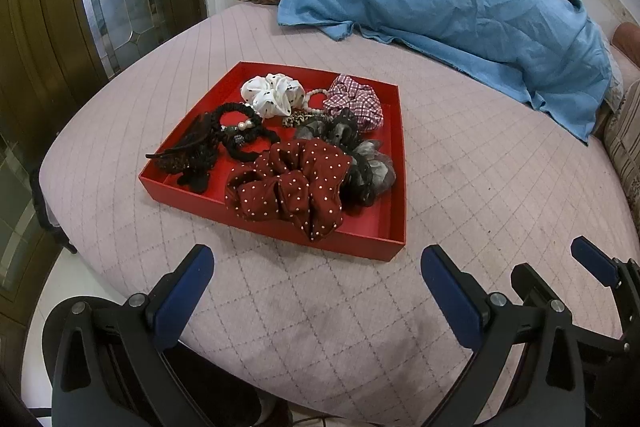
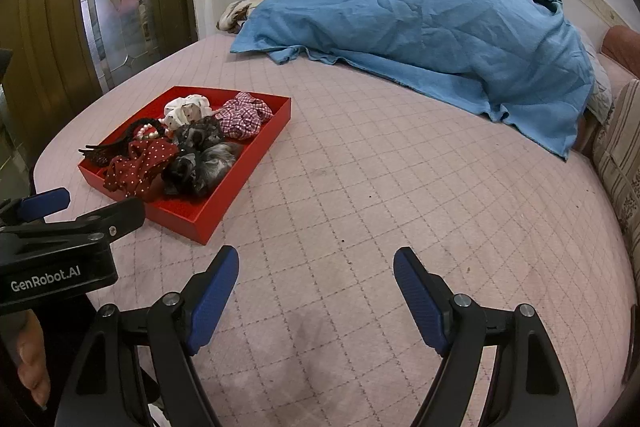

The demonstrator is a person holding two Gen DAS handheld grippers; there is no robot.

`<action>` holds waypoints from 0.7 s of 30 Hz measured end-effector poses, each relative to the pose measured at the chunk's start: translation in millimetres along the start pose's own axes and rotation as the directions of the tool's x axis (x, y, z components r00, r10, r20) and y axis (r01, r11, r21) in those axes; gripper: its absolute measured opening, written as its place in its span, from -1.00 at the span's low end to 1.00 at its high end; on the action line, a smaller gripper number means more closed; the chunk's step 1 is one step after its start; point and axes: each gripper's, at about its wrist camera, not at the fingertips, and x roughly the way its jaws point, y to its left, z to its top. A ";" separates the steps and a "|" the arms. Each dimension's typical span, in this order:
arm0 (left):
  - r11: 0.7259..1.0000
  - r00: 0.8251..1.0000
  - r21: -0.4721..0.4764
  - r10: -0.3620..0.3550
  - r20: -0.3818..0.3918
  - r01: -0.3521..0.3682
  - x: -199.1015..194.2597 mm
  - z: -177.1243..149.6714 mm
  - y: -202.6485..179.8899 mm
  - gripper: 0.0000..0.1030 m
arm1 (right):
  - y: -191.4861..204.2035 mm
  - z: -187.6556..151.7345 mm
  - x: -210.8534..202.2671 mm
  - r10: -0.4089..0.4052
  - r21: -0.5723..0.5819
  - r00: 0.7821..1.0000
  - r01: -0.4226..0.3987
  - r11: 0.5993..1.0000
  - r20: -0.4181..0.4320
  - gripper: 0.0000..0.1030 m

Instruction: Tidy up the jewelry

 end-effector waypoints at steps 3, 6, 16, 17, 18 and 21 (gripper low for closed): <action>1.000 1.000 -0.001 -0.001 -0.005 0.001 1.7 -2.0 0.8 1.00 | 1.2 -1.1 0.5 0.002 -0.005 1.000 -0.002 1.000 0.001 0.63; 1.000 1.000 -0.005 -0.001 -0.010 0.001 3.1 -3.3 1.7 1.00 | 2.4 -1.8 0.7 0.003 -0.010 1.000 -0.003 1.000 0.001 0.63; 1.000 1.000 -0.006 0.002 -0.019 -0.003 4.5 -2.2 2.2 1.00 | 4.3 -3.0 2.2 0.014 -0.020 1.000 -0.014 1.000 -0.006 0.63; 1.000 1.000 -0.007 0.002 -0.019 -0.002 4.2 -2.2 2.2 1.00 | 5.0 -3.5 2.2 0.015 -0.022 1.000 -0.015 1.000 -0.006 0.63; 1.000 1.000 -0.009 0.001 -0.018 -0.001 4.1 -2.2 2.3 1.00 | 5.4 -3.8 2.3 0.016 -0.023 1.000 -0.016 1.000 -0.007 0.63; 1.000 1.000 -0.009 0.002 -0.018 -0.002 4.3 -1.7 1.0 1.00 | 4.2 -3.9 2.0 0.019 -0.021 1.000 -0.019 1.000 -0.007 0.63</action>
